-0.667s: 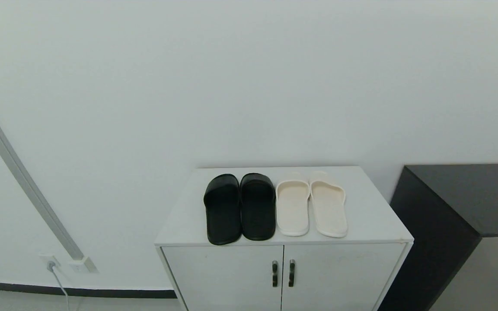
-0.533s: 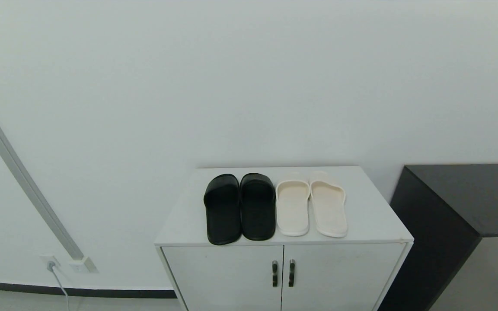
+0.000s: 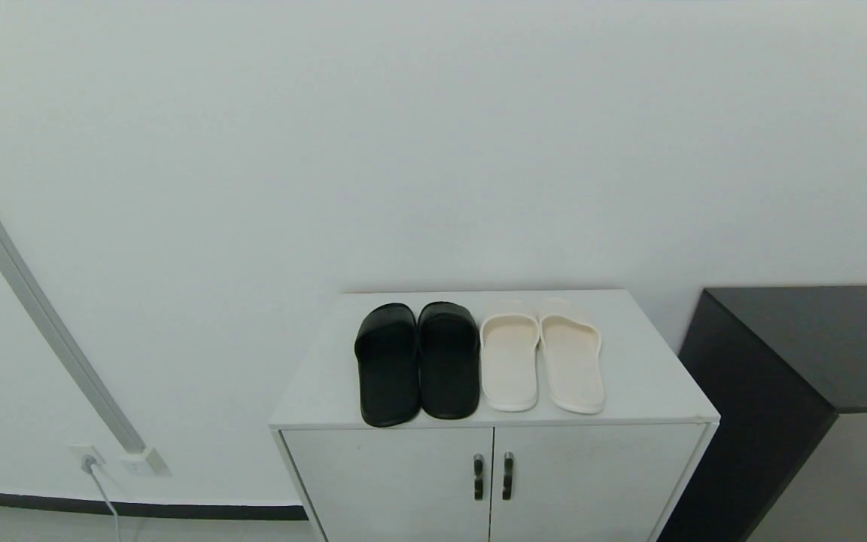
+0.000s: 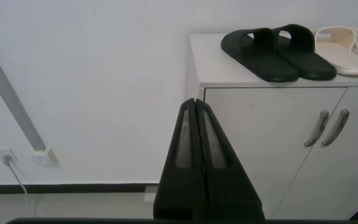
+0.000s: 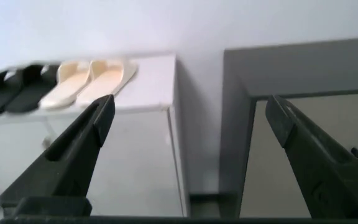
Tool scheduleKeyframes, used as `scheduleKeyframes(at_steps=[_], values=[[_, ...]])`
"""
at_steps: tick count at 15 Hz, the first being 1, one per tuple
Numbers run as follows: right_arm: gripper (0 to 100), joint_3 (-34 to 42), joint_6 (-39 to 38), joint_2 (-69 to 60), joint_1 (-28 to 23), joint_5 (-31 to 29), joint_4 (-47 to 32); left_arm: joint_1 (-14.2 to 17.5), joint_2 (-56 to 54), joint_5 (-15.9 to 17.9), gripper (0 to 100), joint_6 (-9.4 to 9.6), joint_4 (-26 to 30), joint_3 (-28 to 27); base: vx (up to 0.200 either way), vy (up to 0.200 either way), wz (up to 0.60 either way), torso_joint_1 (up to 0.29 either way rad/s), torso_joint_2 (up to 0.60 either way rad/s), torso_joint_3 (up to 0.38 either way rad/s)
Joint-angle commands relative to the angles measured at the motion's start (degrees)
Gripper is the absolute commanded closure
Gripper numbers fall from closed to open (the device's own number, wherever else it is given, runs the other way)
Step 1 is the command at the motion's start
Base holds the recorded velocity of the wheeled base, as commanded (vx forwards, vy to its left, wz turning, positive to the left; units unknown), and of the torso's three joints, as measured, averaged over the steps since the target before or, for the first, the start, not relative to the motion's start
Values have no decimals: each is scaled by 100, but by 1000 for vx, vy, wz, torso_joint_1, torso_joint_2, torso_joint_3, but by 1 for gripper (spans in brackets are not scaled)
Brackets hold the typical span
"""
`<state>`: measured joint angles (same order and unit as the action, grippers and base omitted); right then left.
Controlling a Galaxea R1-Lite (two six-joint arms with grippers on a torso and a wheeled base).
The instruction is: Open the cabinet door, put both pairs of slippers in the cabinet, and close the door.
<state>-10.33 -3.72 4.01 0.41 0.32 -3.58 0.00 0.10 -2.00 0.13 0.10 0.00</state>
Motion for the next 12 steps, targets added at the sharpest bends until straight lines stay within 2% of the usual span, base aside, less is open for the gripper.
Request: scheduleKeyframes(at_steps=[1, 4, 6, 9, 12], values=[[0, -207, 196, 1295, 134, 241, -538, 0, -1, -2, 100, -5, -1, 0, 0, 0, 0, 0, 0, 0], [0, -259, 178, 2631, 143, 619, 411, 0, -1, -2, 100, 4, -1, 0, 0, 0, 0, 0, 0, 0], [0, -514, 170, 3783, 583, 601, 1035, 0, -1, -2, 100, 4, -1, 0, 0, 0, 0, 0, 0, 0], [0, -708, -76, 4864, 1374, 425, 1633, 0, -1, -2, 100, 4, -1, 0, 0, 0, 0, 0, 0, 0], [0, -971, -815, 6147, 3219, -1060, 2547, 0, -1, -2, 100, -5, -1, 0, 0, 0, 0, 0, 0, 0]])
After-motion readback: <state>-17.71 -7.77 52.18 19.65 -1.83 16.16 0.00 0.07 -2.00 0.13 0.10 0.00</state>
